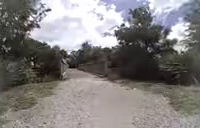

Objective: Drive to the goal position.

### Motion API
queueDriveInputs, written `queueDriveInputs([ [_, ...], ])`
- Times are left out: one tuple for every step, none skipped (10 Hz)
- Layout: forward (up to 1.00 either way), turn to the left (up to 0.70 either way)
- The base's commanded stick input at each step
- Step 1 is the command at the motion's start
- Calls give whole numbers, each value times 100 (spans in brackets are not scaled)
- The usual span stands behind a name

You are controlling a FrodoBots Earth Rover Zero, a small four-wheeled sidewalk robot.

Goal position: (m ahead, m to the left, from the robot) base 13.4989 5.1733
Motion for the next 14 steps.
queueDriveInputs([
  [85, 0],
  [85, 0],
  [85, 0],
  [85, 0],
  [85, 2],
  [85, 33],
  [85, 34],
  [85, 11],
  [85, 1],
  [85, 0],
  [85, 0],
  [85, 0],
  [85, 0],
  [85, 0],
])
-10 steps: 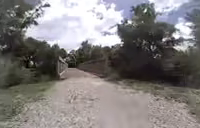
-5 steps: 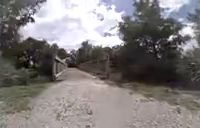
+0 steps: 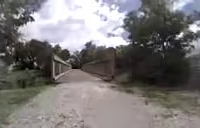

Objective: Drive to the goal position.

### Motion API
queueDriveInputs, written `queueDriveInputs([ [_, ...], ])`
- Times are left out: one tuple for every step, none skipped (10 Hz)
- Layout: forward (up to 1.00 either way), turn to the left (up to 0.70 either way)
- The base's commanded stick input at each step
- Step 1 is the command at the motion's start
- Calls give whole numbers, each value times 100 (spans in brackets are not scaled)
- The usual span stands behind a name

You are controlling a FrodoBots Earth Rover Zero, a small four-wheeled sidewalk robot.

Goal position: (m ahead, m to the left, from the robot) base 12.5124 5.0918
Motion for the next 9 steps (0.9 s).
queueDriveInputs([
  [85, 0],
  [85, 0],
  [85, 0],
  [85, 0],
  [85, 0],
  [85, 0],
  [85, 0],
  [85, 0],
  [85, 22],
])
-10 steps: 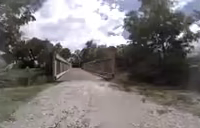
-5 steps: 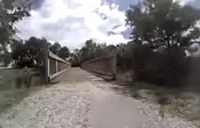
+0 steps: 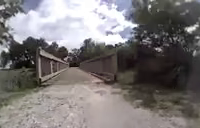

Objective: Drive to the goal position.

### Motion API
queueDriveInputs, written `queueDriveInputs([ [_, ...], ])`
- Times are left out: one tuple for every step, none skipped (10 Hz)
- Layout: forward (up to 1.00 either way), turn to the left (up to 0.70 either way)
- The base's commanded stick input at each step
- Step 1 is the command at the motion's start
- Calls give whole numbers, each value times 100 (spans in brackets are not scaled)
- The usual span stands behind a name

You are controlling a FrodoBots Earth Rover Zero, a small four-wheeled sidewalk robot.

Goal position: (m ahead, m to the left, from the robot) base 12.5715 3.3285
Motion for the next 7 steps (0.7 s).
queueDriveInputs([
  [85, 34],
  [85, 34],
  [85, 34],
  [85, 19],
  [85, 7],
  [85, 0],
  [85, 0],
])
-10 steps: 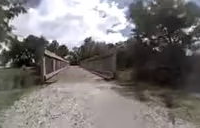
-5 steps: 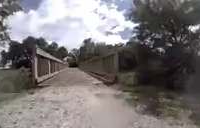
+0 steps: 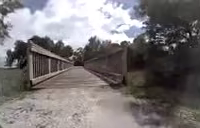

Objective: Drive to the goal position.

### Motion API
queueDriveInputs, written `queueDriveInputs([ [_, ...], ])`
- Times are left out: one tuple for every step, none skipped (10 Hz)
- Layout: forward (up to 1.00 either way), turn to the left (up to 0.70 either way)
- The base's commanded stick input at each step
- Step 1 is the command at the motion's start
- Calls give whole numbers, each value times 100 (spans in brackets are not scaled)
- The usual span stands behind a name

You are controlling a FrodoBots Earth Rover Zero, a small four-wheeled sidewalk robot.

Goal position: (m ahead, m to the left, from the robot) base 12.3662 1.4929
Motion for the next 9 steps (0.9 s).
queueDriveInputs([
  [85, 0],
  [85, 0],
  [85, 0],
  [85, 0],
  [85, 0],
  [85, 1],
  [85, 2],
  [85, 8],
  [85, 17],
])
